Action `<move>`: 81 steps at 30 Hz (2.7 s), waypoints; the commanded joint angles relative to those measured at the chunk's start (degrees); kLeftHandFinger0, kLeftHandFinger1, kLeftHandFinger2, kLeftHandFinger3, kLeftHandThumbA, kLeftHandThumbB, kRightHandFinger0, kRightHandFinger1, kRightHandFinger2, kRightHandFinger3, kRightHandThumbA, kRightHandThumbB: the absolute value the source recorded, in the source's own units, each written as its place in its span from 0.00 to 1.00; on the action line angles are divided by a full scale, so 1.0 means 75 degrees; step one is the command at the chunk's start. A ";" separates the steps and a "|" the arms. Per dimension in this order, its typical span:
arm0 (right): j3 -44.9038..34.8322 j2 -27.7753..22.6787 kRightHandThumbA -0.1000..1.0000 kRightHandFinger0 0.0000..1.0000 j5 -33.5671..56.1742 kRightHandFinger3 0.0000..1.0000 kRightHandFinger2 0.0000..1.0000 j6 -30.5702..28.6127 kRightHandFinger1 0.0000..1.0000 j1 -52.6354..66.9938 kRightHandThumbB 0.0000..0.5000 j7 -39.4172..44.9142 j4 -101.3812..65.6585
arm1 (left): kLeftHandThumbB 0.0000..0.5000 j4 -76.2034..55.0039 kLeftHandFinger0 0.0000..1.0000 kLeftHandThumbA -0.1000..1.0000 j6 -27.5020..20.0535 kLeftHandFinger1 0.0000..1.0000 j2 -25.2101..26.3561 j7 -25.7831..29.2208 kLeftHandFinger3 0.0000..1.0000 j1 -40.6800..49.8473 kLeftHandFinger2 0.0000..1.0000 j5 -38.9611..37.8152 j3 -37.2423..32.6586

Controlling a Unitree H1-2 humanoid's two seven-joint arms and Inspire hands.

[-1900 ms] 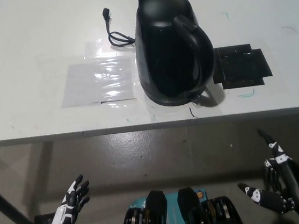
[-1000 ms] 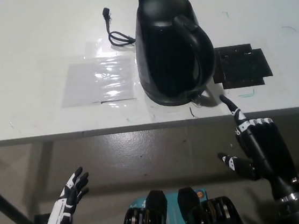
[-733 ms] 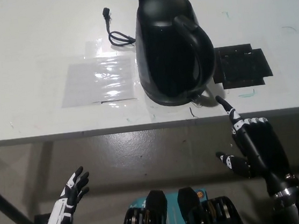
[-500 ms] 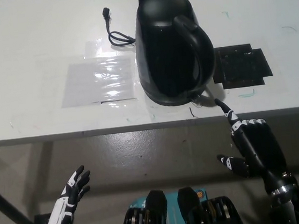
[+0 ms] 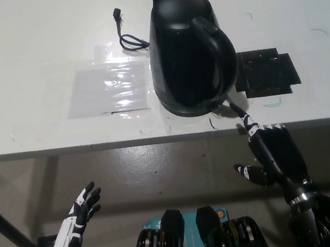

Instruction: A kettle is kept at the center of the table close to the robot and the robot uses its right index finger to press downwards on the transparent start boiling button

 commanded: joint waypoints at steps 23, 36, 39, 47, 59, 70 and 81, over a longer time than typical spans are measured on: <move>0.0390 -0.0038 0.98 0.00 0.0069 1.00 0.00 0.0225 0.00 -0.0764 0.43 -0.0123 0.0566 | 0.71 -0.0299 1.00 1.00 -0.0202 1.00 0.0138 -0.0118 1.00 -0.0243 1.00 0.0006 0.0022; 0.0414 -0.0129 0.98 0.00 0.0041 1.00 0.01 0.0234 0.00 -0.1077 0.42 -0.0262 0.1075 | 0.68 -0.0246 1.00 1.00 -0.0273 1.00 0.0124 -0.0154 1.00 -0.0277 1.00 -0.0095 0.0040; 0.0416 -0.0124 0.96 0.00 0.0056 1.00 0.00 0.0233 0.00 -0.1126 0.40 -0.0257 0.1073 | 0.66 -0.0243 1.00 1.00 -0.0308 1.00 0.0130 -0.0087 1.00 -0.0282 1.00 0.0040 0.0057; 0.0437 -0.0096 1.00 0.00 0.0065 1.00 0.00 0.0276 0.00 -0.1150 0.42 -0.0231 0.0986 | 0.66 -0.0248 1.00 1.00 -0.0264 1.00 0.0128 -0.0154 1.00 -0.0321 1.00 -0.0056 0.0070; 0.0528 -0.0079 1.00 0.00 0.0053 1.00 0.00 0.0313 0.00 -0.1216 0.41 -0.0215 0.1209 | 0.66 -0.0346 1.00 1.00 -0.0216 1.00 0.0112 -0.0178 1.00 -0.0308 1.00 -0.0047 0.0090; 0.0624 -0.0023 1.00 0.00 0.0151 1.00 0.00 0.0243 0.00 -0.1317 0.43 -0.0355 0.1674 | 0.66 -0.0334 1.00 1.00 -0.0247 1.00 0.0094 -0.0184 1.00 -0.0347 1.00 -0.0077 0.0095; 0.0628 -0.0020 1.00 0.00 0.0225 1.00 0.02 0.0307 0.00 -0.1467 0.43 -0.0422 0.2115 | 0.66 -0.0328 1.00 1.00 -0.0227 1.00 0.0122 -0.0183 1.00 -0.0381 1.00 -0.0024 0.0097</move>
